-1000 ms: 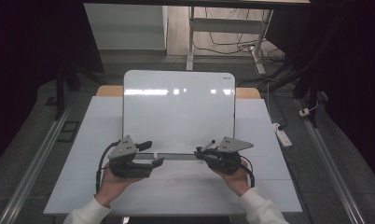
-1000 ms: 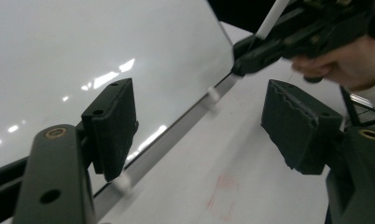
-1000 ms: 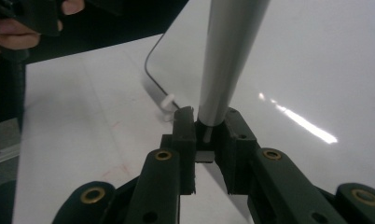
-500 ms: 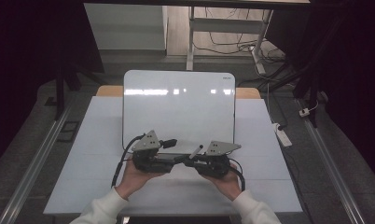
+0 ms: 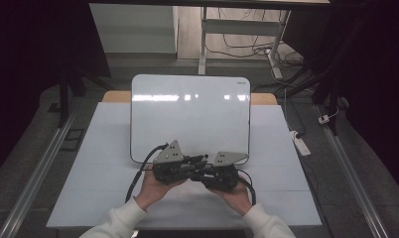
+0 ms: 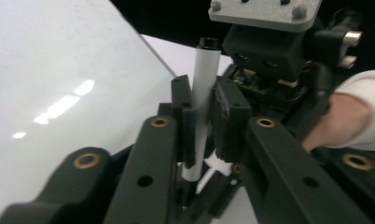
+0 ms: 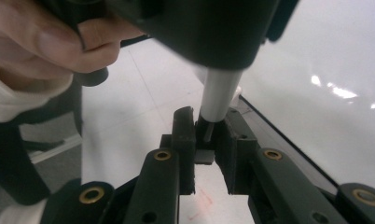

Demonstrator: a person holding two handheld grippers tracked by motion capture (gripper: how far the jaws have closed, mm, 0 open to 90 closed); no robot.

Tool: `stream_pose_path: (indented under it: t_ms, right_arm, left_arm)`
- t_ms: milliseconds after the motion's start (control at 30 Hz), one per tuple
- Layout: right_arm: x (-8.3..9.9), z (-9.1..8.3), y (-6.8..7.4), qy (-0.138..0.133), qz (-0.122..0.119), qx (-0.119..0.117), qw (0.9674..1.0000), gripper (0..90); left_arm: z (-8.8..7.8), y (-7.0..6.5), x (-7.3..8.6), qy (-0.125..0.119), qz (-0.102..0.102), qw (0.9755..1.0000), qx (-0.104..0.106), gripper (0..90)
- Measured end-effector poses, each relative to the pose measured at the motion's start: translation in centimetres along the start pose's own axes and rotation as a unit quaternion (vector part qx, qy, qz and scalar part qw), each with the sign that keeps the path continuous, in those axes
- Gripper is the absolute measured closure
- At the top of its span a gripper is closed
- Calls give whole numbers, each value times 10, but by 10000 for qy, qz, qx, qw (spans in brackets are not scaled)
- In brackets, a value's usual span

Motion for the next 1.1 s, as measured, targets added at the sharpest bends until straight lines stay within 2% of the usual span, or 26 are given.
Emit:
stream_pose_path:
  t_ms: [67, 133, 200, 333, 400, 467, 567, 667, 867, 967, 1100]
  right_arm:
    - [1, 0, 0, -28, 76, -55, 10000, 770]
    - [1, -1, 0, -63, 90, -62, 9999, 762]
    - [0, -3, 3, -124, 26, -3, 9999, 707]
    - [-1, -20, 5, -289, -171, 433, 9985, 572]
    - [1, -34, 2, -328, -212, 724, 9966, 534]
    - [6, -49, -2, -345, -187, 997, 9942, 514]
    - [19, -72, -10, -322, -87, 1299, 9910, 501]
    - [33, -92, -16, -263, -56, 1602, 9867, 490]
    - [50, -120, -23, -139, -72, 2071, 9782, 476]
    - [53, -127, -26, -190, 5, 2170, 9760, 476]
    - [54, -131, -26, -201, -15, 2230, 9746, 477]
  left_arm:
    - [-1, 0, 0, 16, 60, 10000, -66, 811]
    - [-2, 1, -1, -20, 3, 10000, -56, 813]
    - [-7, 3, -2, -26, 15, 9998, -190, 814]
    - [-23, 19, -7, -130, -173, 9986, -480, 814]
    - [-31, 32, -12, -175, -336, 9967, -714, 814]
    - [-39, 48, -16, -156, -472, 9938, -999, 814]
    - [-49, 73, -25, -177, -696, 9873, -1414, 814]
    - [-59, 100, -34, -202, -933, 9802, -1734, 813]
    - [-73, 145, -57, -188, -1341, 9649, -2250, 813]
    - [-76, 167, -67, -52, -1538, 9555, -2517, 812]
    - [-77, 194, -69, 134, -1873, 9416, -2794, 811]
Point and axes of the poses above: each handheld gripper's, and its own axes: z roughly forward along the jaws, x roughly out of its underside, y roughly to its left, the point moved 2 cm from there along z, roughly forward along the jaws, and after that the axes turned 6 degrees about -z, right-handed, at the moved point
